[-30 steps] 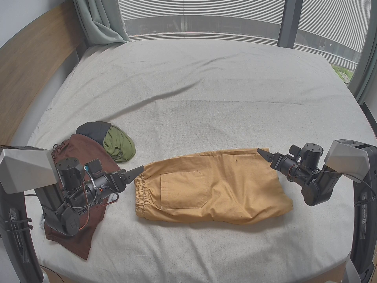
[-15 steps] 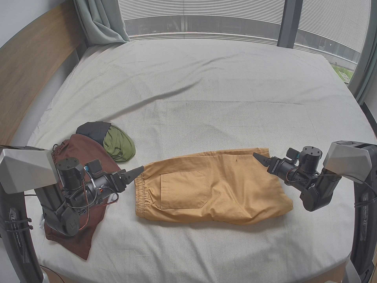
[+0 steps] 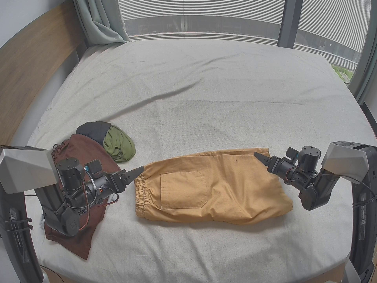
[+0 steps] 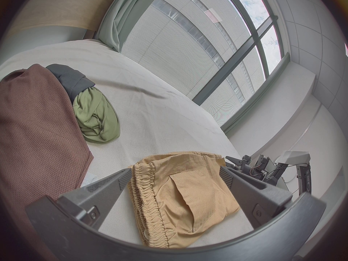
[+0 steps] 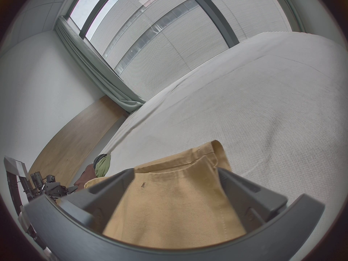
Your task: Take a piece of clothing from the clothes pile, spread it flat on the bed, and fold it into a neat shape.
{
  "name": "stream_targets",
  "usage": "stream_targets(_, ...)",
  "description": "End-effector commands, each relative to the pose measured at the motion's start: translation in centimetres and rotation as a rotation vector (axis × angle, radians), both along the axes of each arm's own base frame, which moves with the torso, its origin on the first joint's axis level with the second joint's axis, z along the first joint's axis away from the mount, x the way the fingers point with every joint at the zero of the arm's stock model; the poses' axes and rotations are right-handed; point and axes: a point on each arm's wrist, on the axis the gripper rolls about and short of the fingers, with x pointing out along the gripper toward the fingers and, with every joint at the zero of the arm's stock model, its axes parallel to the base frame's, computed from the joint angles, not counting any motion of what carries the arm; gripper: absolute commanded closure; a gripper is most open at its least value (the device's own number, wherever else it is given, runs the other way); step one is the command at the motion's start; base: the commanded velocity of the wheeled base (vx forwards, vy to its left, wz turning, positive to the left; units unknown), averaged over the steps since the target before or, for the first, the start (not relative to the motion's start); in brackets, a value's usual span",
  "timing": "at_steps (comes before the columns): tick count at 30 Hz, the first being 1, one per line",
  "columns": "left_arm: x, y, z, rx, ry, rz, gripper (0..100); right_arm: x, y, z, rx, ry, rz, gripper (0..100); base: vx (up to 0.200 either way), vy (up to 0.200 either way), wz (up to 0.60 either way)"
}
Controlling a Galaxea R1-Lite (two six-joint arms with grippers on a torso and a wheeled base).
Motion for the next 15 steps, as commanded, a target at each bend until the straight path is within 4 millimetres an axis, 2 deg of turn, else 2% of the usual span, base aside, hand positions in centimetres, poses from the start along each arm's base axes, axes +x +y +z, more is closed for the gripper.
stream_targets(1,0.04,-0.02,-0.08,0.000,0.001,0.000,0,0.18,-0.04,-0.89,-0.001,0.015,-0.001,100,0.000,0.000,0.00)
stream_targets(15,0.01,-0.01,-0.11,0.000,0.003,0.000,0,0.65,-1.01,-0.53,-0.001,-0.002,-0.025,100,0.000,0.000,0.00)
